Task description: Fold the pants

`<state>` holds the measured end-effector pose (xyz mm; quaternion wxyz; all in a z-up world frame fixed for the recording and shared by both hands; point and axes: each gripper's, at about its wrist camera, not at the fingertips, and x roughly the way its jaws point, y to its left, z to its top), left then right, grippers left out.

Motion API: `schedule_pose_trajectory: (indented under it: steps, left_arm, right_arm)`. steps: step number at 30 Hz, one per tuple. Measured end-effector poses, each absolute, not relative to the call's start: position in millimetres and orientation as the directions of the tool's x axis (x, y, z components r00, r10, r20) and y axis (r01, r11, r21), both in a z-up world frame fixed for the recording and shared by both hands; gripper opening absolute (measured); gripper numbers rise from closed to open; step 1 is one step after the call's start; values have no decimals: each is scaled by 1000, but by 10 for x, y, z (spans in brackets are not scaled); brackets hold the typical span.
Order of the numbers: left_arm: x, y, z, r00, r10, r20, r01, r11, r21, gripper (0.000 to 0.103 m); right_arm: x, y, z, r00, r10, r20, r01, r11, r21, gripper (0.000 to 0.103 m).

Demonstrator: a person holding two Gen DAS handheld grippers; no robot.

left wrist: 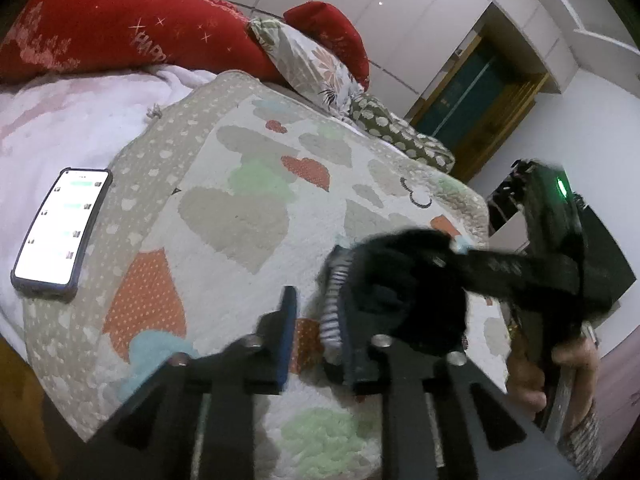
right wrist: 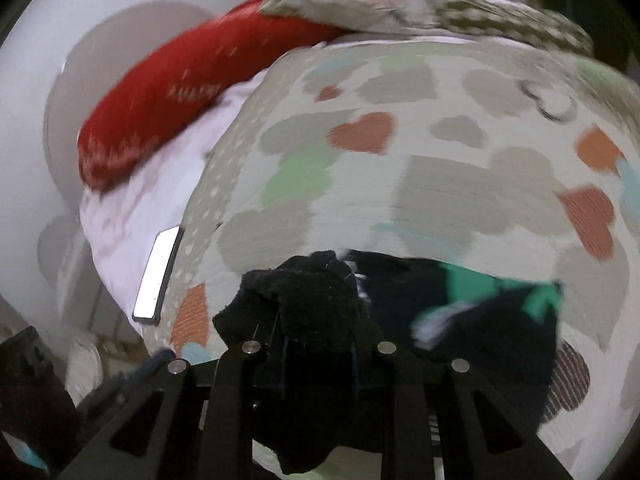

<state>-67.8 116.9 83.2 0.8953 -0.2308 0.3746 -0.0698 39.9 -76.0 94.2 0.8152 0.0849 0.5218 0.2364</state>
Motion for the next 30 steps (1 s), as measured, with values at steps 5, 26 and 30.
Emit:
schedule_pose_trajectory:
  steps: [5, 26, 30]
  left_arm:
    - [-476, 884, 877, 670, -288, -684, -24, 913, -408, 28]
    - [-189, -311, 453, 545, -261, -797, 169, 965, -200, 35]
    - [-238, -184, 607, 563, -299, -770, 181, 954, -238, 36]
  right_arm:
    - [377, -1485, 704, 400, 469, -788, -163, 882, 442, 29]
    - [310, -2059, 394, 432, 613, -661, -39, 745, 666, 24]
    - [309, -2048, 345, 475, 471, -744, -39, 855, 517, 18]
